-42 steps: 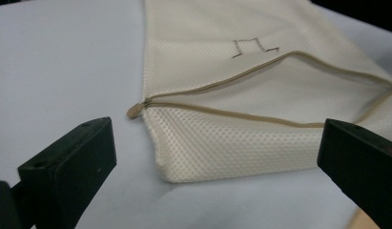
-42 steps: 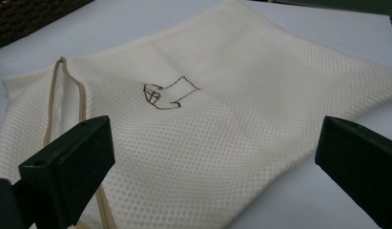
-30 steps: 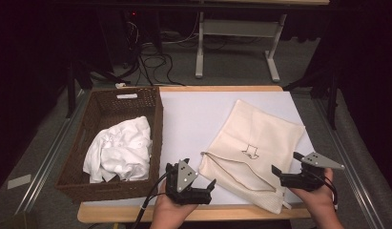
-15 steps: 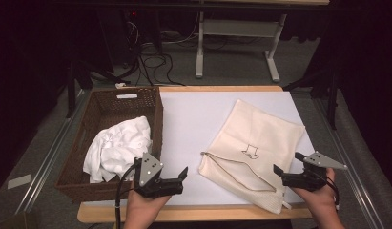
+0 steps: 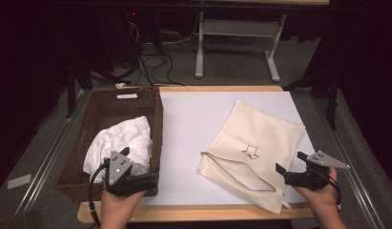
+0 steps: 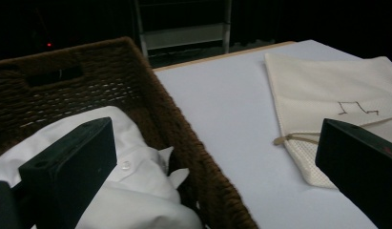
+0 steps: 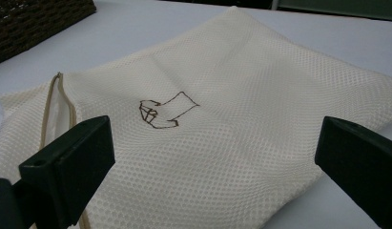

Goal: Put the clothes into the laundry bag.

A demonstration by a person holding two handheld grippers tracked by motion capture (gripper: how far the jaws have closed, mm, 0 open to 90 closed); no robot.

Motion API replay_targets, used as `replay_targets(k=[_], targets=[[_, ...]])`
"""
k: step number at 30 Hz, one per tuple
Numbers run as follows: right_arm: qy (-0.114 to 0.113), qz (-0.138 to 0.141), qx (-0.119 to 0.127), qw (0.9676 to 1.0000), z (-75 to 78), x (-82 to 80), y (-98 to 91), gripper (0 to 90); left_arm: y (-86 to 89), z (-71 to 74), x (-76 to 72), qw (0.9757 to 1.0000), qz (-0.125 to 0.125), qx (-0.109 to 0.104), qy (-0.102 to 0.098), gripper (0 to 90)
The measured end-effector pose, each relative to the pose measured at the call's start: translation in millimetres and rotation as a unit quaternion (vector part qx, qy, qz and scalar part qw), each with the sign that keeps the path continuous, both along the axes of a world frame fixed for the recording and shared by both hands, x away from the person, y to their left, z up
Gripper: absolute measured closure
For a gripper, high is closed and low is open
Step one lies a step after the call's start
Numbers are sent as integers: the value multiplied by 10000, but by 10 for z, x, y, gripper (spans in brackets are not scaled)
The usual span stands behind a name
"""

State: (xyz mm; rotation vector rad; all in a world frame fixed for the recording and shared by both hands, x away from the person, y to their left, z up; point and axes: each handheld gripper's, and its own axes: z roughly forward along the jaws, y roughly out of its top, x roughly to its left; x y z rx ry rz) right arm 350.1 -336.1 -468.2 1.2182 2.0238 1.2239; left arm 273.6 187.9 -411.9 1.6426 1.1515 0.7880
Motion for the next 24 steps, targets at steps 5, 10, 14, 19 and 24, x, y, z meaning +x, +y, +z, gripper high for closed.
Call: replay_targets(k=[5, 10, 14, 19, 24], targets=[[-32, -25, 31, 10000, -1, -2, -11, 5, 334, -9, -57, 9988, 481, -96, -71, 22], [-41, 9, 8, 10000, -7, 3, -4, 4, 559, -15, -108, 9964, 804, -250, -106, 22], [-26, 5, 0, 10000, -12, 6, 3, 4, 593, -32, -118, 9960, 848, -249, -105, 25], [-7, 4, -15, 10000, -18, 3, 8, 5, 560, -45, -106, 9963, 836, -148, -109, 27], [-7, -20, 13, 10000, -14, 4, -3, 5, 557, -85, -106, 9957, 896, -205, -117, 39]])
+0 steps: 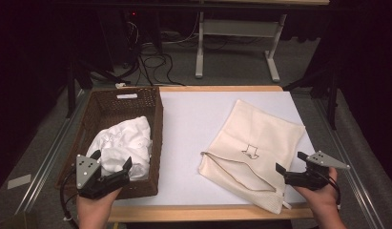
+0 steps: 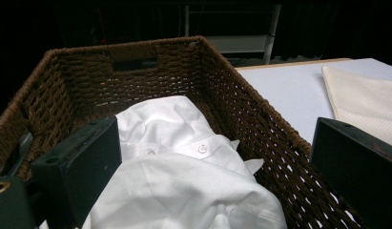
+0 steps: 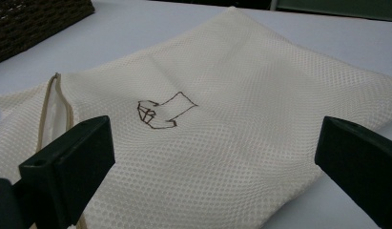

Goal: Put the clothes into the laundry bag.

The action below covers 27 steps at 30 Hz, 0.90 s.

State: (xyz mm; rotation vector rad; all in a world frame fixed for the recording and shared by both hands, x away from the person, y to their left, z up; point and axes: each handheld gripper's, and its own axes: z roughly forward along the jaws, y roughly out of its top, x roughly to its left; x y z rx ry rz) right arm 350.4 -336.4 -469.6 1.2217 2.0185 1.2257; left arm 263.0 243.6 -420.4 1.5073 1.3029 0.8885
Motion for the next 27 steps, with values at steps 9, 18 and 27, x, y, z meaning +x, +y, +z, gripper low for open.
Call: replay_targets(k=[9, 18, 27], targets=[[1, 47, -57, 10000, -11, 15, 13, 5, -110, 115, 128, 10000, -47, -69, -45, 45], [36, 59, -4, 10000, -12, 15, -17, 5, -202, 266, 514, 9997, 155, 137, 99, 17], [71, 90, -26, 9999, -24, 23, -5, 6, -215, 213, 917, 9994, 194, 105, 274, 8]])
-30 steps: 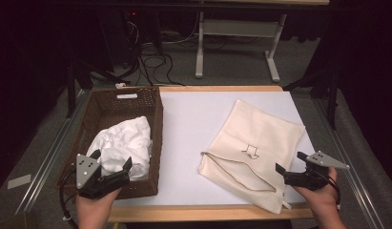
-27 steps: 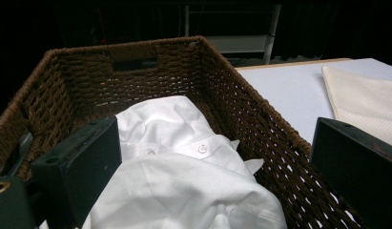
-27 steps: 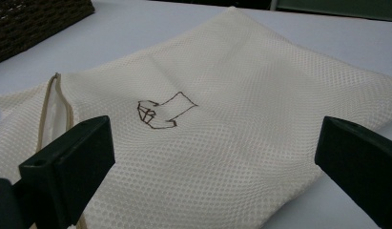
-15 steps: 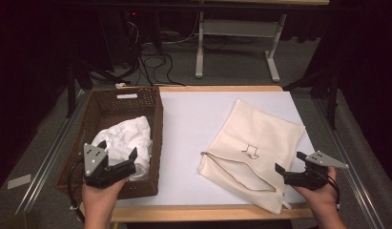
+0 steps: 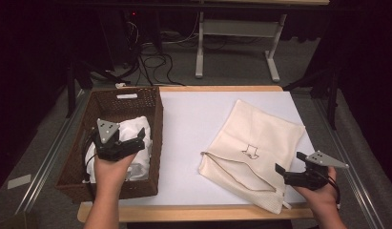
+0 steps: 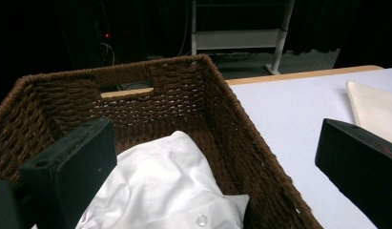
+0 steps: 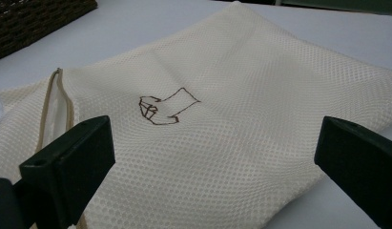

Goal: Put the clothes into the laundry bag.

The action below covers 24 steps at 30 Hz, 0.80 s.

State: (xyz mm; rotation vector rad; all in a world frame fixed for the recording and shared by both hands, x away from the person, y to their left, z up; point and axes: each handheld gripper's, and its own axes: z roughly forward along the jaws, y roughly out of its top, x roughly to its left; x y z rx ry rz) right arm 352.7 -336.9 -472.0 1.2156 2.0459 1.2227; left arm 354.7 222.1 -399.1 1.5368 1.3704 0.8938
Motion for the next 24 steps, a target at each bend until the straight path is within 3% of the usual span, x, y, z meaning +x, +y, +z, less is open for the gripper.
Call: replay_targets(k=[3, 5, 9, 15, 16, 17, 18, 19, 20, 21, 22, 23, 24], targets=[[4, -2, 1, 10000, -4, 0, -6, 7, 34, -33, 105, 9999, -12, -53, 103, 8], [35, -11, 22, 10000, -5, -1, -4, 7, 91, -57, 207, 9995, -6, -116, 302, 7], [39, 4, 11, 10000, -14, 6, 1, 7, 161, -84, 317, 9987, 80, -49, 504, 6], [53, -5, -18, 10000, -23, 7, 9, 8, 247, -110, 379, 9969, 144, 6, 772, 5], [50, 2, -30, 10000, -24, 8, 9, 8, 272, -112, 385, 9958, 146, -21, 909, 5], [65, 10, -52, 10000, -28, 8, 15, 8, 302, -135, 399, 9929, 144, 24, 1183, 6], [65, 10, -52, 10000, -28, 8, 15, 8, 302, -135, 399, 9929, 144, 24, 1183, 5], [63, 8, -59, 10000, -27, 5, 21, 8, 326, -175, 419, 9878, 153, 145, 1544, 5], [63, 16, -53, 10000, -26, 1, 25, 8, 326, -175, 419, 9878, 153, 145, 1544, 6], [63, 16, -53, 10000, -26, 1, 25, 8, 330, -199, 432, 9853, 150, 165, 1693, 6], [69, 19, -49, 10000, -25, -1, 33, 8, 330, -277, 476, 9753, 84, 253, 2193, 4], [82, 18, -39, 10000, -26, -3, 37, 8, 327, -328, 503, 9661, 60, 443, 2544, 1], [75, 34, -49, 10000, -29, 2, 36, 8, 326, -357, 516, 9615, 70, 530, 2694, 1]])
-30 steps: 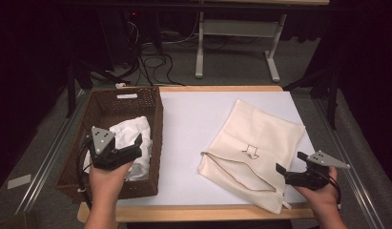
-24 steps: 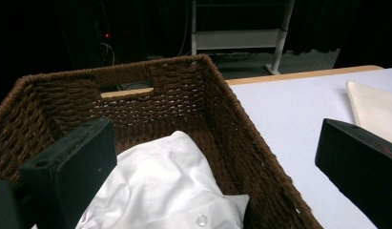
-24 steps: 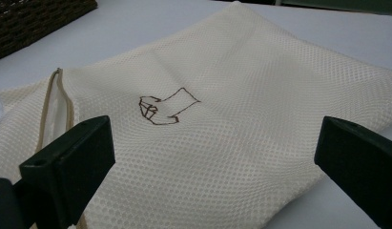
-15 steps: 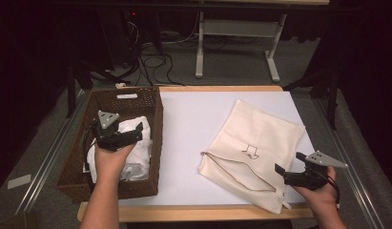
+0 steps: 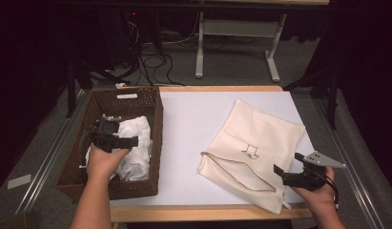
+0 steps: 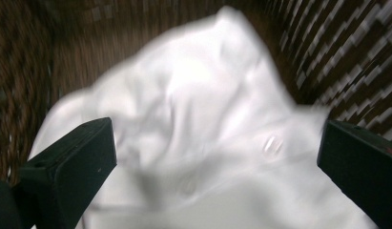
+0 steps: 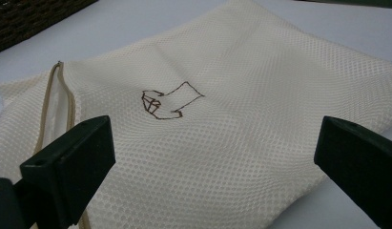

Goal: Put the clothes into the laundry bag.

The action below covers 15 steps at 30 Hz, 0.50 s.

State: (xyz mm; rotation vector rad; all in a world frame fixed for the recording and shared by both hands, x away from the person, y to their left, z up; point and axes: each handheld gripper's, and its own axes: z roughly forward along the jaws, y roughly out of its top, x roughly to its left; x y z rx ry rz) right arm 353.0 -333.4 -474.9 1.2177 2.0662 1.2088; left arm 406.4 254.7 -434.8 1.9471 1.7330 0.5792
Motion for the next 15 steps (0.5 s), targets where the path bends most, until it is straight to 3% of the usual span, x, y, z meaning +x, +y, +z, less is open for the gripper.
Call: replay_targets(k=[2, 4, 8, 9, 12, 13, 15], targets=[[3, 6, 6, 10000, 0, 2, -3, 8, 26, -58, 31, 9994, 85, 50, 323, 1], [7, -8, 11, 10000, 1, 0, -3, 8, 39, -76, 45, 9990, 115, 94, 430, 1], [5, -16, 31, 10000, 4, -2, -18, 9, 133, -155, 80, 9947, 222, 156, 992, 0], [5, -16, 31, 10000, 4, -2, -18, 9, 133, -155, 80, 9947, 222, 156, 992, 0], [11, -16, 46, 10000, 4, -2, -20, 9, 183, -250, 102, 9904, 230, 49, 1364, 0], [16, -2, 41, 10000, 1, 0, -17, 9, 183, -314, 136, 9870, 192, -68, 1591, 0], [19, 17, 36, 10000, -4, 0, -9, 9, 167, -390, 168, 9837, 108, -144, 1788, 0]])
